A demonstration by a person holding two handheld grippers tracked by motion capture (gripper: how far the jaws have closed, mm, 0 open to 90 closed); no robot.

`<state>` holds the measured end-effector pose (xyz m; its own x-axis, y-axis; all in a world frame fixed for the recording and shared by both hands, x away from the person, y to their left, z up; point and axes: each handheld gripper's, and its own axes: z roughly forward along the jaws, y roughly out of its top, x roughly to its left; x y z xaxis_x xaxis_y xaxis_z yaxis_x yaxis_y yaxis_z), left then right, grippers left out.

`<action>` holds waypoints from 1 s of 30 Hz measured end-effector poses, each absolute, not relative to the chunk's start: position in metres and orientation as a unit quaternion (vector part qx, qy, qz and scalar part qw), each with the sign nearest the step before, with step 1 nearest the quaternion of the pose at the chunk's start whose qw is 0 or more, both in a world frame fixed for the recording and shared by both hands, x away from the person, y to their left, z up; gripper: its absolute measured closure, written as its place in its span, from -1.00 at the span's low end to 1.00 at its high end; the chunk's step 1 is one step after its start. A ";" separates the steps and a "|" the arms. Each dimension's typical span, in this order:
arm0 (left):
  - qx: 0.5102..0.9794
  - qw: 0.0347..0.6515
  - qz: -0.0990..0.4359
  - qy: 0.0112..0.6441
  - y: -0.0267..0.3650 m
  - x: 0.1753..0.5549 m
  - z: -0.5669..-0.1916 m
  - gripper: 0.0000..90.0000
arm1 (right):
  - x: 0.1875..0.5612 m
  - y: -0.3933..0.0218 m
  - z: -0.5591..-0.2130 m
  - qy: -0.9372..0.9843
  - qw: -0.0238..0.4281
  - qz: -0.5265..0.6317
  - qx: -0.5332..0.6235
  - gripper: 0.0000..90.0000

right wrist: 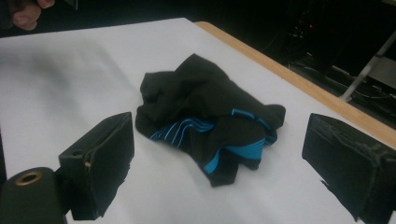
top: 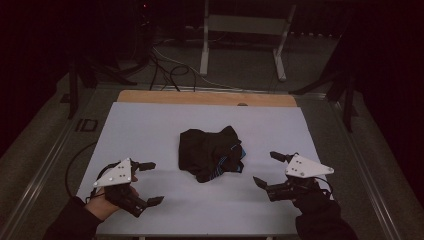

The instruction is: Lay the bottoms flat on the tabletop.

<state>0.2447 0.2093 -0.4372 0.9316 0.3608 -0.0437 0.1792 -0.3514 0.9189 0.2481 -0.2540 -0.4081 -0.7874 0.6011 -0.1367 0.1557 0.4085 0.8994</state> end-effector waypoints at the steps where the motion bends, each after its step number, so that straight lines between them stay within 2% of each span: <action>1: 0.817 0.546 0.085 0.164 0.209 0.246 -0.434 -1.00 | 0.250 -0.253 -0.406 0.808 0.227 0.490 0.235 -0.79; 17: 0.818 0.539 0.102 0.173 0.205 0.265 -0.421 -1.00 | 0.274 -0.241 -0.395 0.803 0.245 0.490 0.233 -0.79; 30: 0.819 0.530 0.105 0.191 0.189 0.281 -0.426 -1.00 | 0.291 -0.227 -0.411 0.788 0.272 0.493 0.249 -0.78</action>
